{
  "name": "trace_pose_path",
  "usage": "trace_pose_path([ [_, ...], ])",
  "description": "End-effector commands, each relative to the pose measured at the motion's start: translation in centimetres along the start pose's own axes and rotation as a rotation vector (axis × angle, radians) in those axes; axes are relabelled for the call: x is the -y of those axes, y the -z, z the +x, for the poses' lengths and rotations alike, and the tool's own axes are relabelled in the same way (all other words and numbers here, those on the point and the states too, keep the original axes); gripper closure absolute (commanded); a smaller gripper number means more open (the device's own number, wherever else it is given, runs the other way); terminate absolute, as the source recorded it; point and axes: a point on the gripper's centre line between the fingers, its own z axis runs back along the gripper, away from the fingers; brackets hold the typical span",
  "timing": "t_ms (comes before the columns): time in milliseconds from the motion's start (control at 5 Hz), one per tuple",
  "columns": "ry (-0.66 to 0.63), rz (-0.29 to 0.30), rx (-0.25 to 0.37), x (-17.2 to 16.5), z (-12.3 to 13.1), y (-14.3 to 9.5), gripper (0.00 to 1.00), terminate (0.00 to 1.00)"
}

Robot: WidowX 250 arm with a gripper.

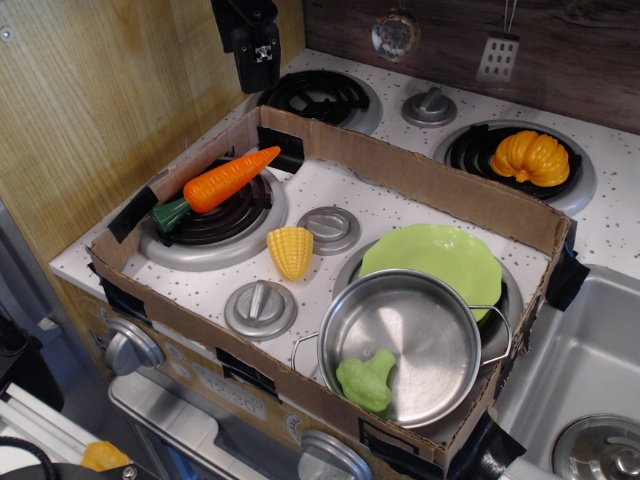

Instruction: Take broccoli out of pan

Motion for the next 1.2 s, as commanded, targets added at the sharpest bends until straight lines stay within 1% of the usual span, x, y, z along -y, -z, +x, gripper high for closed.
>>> trace_pose_path([
  [0,0.0,0.0,0.0,0.0,0.0,0.0,0.0,0.0],
  [200,-0.081,0.064,-0.019,0.6,0.0,-2.3,0.0,0.0],
  [400,-0.158,0.107,-0.059,3.1,0.2,-5.0,0.0,0.0],
  [600,-0.302,0.109,-0.103,8.0,-0.8,-6.0,0.0,0.0],
  [800,-0.45,0.088,-0.066,12.1,-0.8,-5.2,0.0,0.0],
  [1000,-0.539,-0.032,-0.021,15.0,-0.2,-3.3,0.0,0.0],
])
